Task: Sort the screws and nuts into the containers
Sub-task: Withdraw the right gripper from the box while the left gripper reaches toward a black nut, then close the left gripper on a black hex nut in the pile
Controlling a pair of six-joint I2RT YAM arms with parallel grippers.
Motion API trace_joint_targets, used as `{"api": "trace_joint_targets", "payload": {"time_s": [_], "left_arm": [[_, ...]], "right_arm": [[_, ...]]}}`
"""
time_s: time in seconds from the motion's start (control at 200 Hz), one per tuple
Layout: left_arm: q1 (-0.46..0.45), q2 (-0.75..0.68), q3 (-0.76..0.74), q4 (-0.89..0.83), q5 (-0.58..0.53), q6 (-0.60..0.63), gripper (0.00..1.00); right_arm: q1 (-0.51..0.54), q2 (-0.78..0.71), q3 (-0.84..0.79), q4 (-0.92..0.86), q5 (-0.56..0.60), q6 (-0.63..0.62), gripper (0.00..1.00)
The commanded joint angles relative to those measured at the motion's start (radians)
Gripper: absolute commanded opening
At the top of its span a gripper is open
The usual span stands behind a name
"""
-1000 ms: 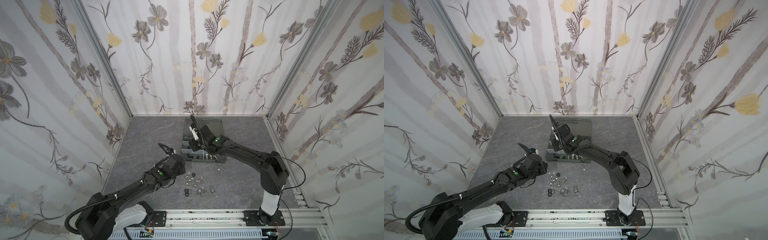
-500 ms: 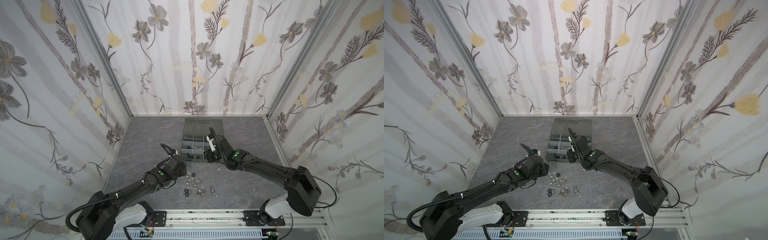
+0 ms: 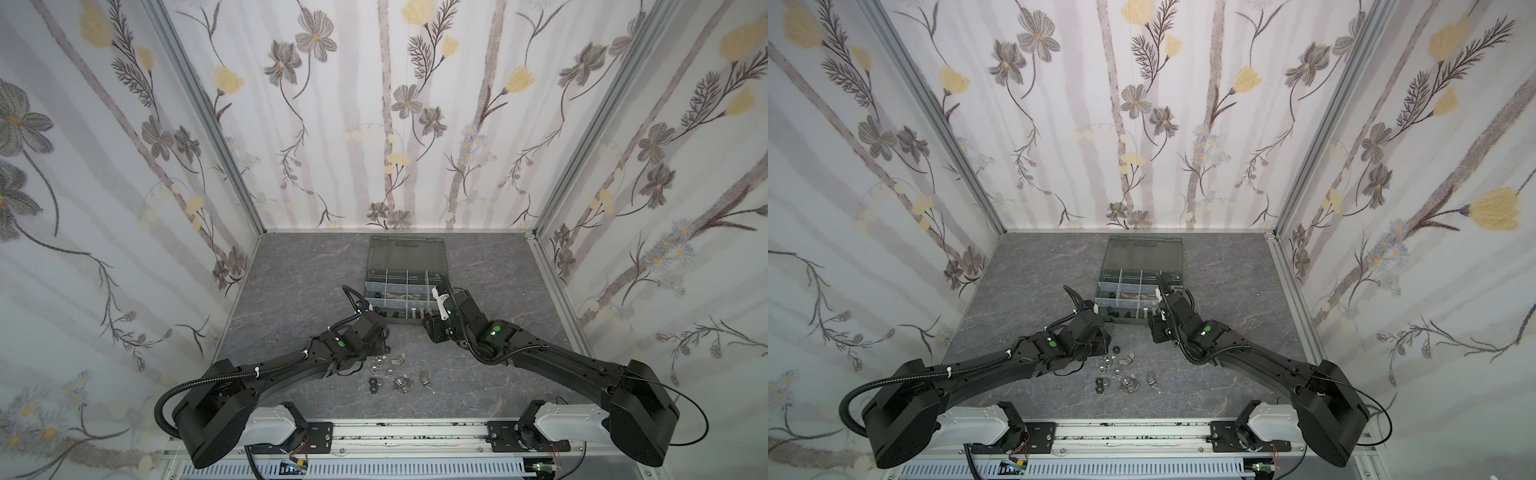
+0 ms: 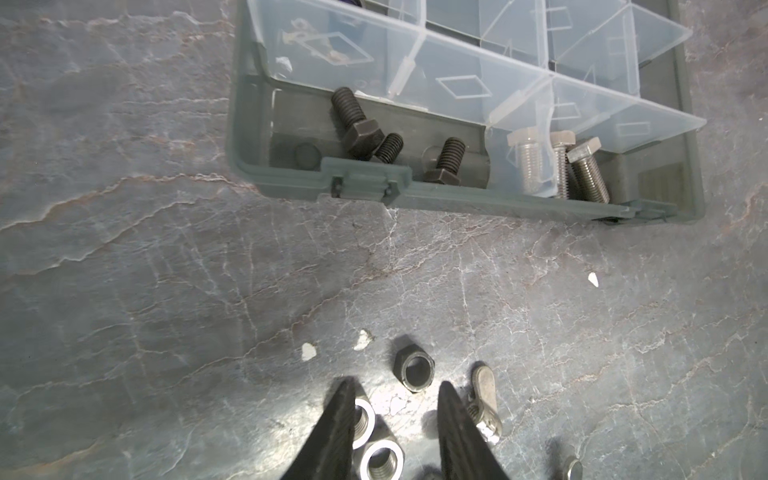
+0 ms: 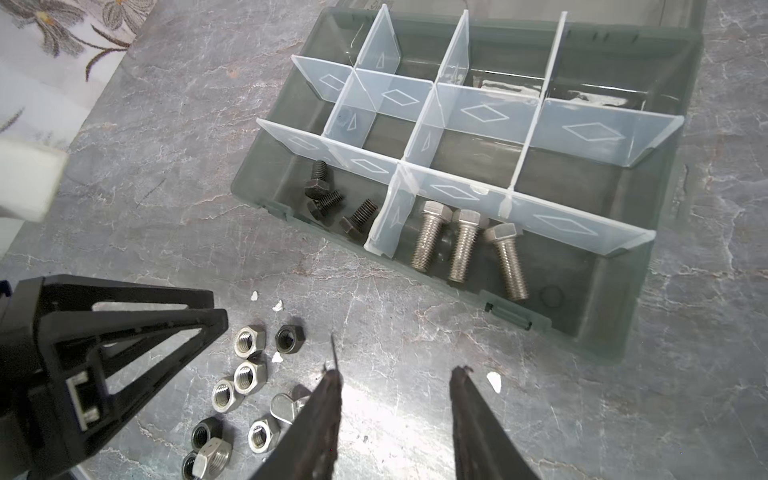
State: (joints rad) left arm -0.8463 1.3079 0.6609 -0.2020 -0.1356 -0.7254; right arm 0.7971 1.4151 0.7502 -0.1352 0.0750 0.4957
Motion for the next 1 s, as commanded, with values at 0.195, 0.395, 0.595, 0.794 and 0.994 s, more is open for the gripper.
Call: {"api": "trace_joint_targets", "payload": {"time_s": [0.195,0.395,0.595,0.794,0.994], "left_arm": [[-0.040,0.128,0.080,0.003,-0.003,0.065,0.35],[-0.060,0.200,0.105,0.000,-0.001,0.087,0.35],[-0.076,0.239,0.132,-0.015,-0.032,0.106,0.34],[-0.085,0.283,0.165,-0.070,-0.063,0.118,0.34],[-0.096,0.301,0.180,-0.100,-0.089,0.105,0.34]], "right_arm": [[-0.006,-0.082,-0.063,0.014,0.046,0.040,0.45],[-0.007,-0.115,-0.090,0.009,0.048,0.051,0.45],[-0.009,-0.131,-0.118,0.016,0.048,0.069,0.45],[-0.009,-0.133,-0.126,0.019,0.043,0.071,0.46],[-0.010,-0.128,-0.137,0.029,0.036,0.074,0.46]]}}
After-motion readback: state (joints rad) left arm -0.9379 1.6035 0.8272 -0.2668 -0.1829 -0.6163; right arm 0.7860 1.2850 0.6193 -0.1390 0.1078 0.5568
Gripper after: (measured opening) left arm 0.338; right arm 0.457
